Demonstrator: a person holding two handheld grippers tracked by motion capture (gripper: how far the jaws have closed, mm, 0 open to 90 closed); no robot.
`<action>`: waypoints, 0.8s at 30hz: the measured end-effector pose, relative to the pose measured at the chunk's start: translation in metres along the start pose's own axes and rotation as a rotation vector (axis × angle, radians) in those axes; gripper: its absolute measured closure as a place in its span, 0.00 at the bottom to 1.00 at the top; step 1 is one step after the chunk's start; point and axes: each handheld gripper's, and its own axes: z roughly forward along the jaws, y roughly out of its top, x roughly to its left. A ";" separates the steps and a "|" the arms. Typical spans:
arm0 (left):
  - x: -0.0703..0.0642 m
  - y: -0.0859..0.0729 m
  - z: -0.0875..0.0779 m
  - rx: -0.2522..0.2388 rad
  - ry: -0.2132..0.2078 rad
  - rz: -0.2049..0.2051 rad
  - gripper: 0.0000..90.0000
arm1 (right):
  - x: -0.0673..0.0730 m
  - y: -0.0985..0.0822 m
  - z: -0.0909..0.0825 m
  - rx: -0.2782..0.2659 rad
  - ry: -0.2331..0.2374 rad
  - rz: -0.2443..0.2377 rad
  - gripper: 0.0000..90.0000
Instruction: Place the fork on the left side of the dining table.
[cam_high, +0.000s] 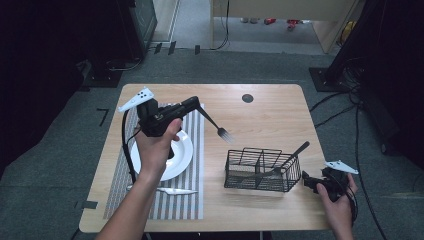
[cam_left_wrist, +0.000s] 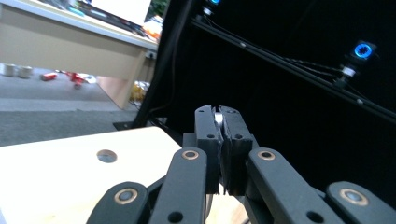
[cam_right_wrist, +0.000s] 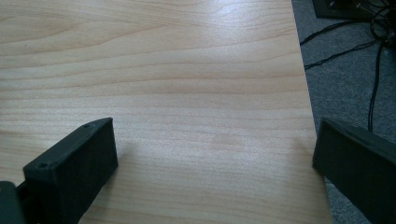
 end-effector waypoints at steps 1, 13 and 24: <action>0.000 0.000 0.000 0.000 0.000 0.000 0.99 | 0.000 0.000 0.000 0.001 0.000 0.001 0.00; 0.050 -0.006 -0.008 -0.032 0.111 -0.047 0.99 | 0.000 0.000 0.000 0.000 0.000 0.001 0.00; 0.095 -0.014 -0.012 -0.064 0.198 -0.137 0.99 | 0.000 0.000 0.000 0.002 0.001 0.002 0.00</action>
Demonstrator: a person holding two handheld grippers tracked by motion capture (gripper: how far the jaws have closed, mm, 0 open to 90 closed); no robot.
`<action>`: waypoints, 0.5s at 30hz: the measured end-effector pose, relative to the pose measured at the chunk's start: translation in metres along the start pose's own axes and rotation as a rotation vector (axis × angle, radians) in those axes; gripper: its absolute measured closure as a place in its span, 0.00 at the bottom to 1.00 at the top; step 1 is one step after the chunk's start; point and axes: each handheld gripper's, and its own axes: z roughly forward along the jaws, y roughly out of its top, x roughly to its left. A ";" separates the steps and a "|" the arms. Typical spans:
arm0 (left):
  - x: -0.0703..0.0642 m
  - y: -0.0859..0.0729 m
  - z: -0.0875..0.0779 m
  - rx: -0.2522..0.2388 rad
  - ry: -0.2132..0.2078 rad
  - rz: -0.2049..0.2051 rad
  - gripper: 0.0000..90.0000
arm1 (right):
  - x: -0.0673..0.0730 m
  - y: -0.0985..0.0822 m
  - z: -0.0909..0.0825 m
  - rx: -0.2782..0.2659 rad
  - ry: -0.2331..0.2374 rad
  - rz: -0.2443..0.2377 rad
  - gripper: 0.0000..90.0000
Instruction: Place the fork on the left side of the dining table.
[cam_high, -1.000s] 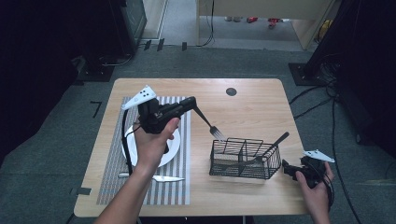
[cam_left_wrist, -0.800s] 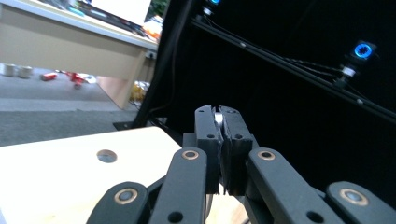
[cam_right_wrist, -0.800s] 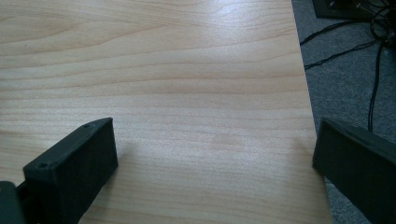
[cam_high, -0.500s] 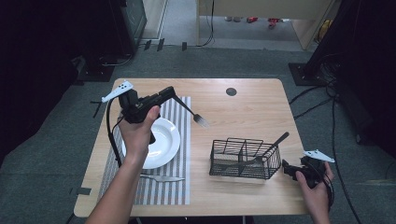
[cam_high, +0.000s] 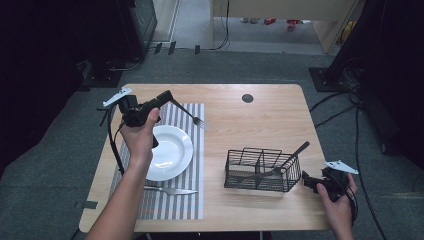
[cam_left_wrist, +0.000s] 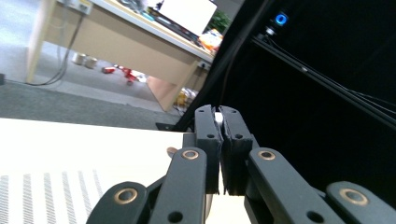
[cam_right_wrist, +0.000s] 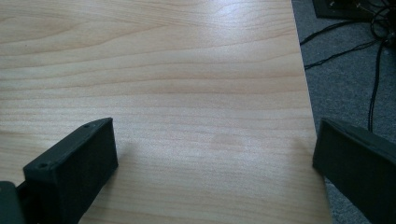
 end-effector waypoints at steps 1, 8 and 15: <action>0.000 0.000 0.000 0.000 0.000 0.000 0.99 | 0.000 0.000 0.000 0.000 0.000 -0.001 0.00; 0.034 -0.004 0.007 -0.025 0.056 -0.050 0.99 | 0.000 0.000 0.000 -0.001 -0.001 -0.001 0.00; 0.066 -0.012 0.013 -0.046 0.092 -0.147 0.99 | 0.000 0.000 0.000 0.000 -0.001 -0.001 0.00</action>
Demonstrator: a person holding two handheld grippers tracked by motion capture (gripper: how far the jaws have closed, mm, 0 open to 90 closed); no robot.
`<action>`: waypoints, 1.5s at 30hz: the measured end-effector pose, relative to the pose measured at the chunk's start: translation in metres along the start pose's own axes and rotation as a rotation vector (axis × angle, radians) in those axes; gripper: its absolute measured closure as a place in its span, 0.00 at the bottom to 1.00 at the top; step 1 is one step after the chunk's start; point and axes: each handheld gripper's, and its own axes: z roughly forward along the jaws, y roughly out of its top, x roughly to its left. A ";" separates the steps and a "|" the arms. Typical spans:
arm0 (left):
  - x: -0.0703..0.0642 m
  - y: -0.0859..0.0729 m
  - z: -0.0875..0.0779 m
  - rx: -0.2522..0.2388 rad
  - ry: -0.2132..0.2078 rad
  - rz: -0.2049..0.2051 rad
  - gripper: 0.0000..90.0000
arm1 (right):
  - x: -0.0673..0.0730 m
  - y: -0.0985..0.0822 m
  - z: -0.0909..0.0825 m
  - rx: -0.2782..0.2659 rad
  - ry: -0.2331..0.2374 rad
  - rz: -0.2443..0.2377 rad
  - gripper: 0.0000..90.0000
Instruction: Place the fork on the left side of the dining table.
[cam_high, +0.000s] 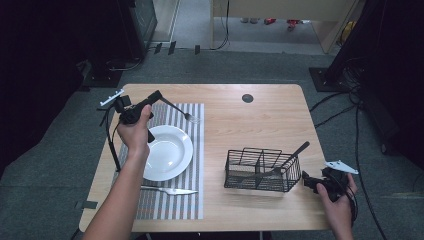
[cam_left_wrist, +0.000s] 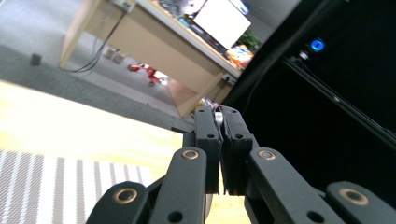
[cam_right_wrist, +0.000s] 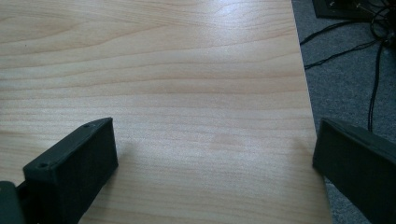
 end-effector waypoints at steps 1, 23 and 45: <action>0.012 -0.002 0.003 0.005 0.015 -0.032 0.99 | 0.000 0.000 0.000 0.000 0.000 0.000 0.00; 0.088 -0.018 0.028 -0.024 0.128 -0.263 0.99 | 0.000 0.000 0.000 0.000 0.000 0.000 0.00; 0.115 -0.022 0.030 0.110 0.353 -0.166 0.86 | 0.000 0.000 0.000 -0.001 0.000 0.000 0.00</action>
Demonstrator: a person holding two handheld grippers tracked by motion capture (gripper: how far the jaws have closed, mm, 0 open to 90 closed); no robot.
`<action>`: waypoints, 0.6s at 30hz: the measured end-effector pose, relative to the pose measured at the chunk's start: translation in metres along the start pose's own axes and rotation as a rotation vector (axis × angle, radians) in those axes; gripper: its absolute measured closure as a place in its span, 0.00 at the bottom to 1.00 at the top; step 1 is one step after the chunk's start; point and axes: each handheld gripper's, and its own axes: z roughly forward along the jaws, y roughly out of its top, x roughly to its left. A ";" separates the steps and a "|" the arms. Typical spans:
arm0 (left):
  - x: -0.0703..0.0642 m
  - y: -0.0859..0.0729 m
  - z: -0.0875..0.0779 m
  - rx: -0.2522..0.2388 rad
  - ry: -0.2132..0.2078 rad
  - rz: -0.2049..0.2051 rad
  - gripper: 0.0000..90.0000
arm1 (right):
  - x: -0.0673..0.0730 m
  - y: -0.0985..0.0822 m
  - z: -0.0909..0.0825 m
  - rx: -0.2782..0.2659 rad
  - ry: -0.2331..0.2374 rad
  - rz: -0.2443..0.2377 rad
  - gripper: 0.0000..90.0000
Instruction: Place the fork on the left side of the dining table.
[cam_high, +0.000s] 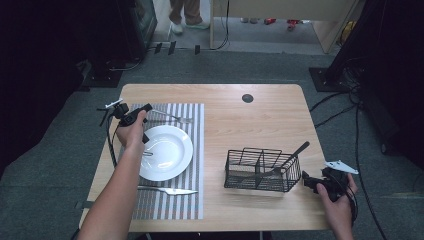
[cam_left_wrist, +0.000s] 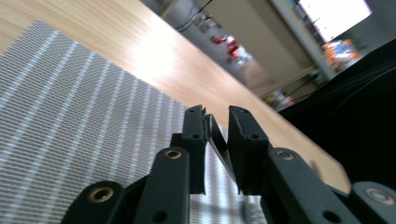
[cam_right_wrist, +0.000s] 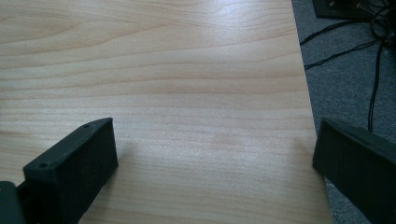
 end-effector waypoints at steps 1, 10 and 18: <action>0.000 0.001 0.000 0.002 0.017 0.012 0.84 | 0.000 0.000 0.000 0.000 0.000 0.000 0.00; 0.011 0.005 0.004 0.108 0.104 -0.019 0.75 | 0.000 0.000 0.000 0.000 0.000 0.000 0.00; 0.012 0.005 0.008 0.174 0.157 -0.013 0.64 | 0.000 0.000 0.000 0.000 0.000 -0.001 0.00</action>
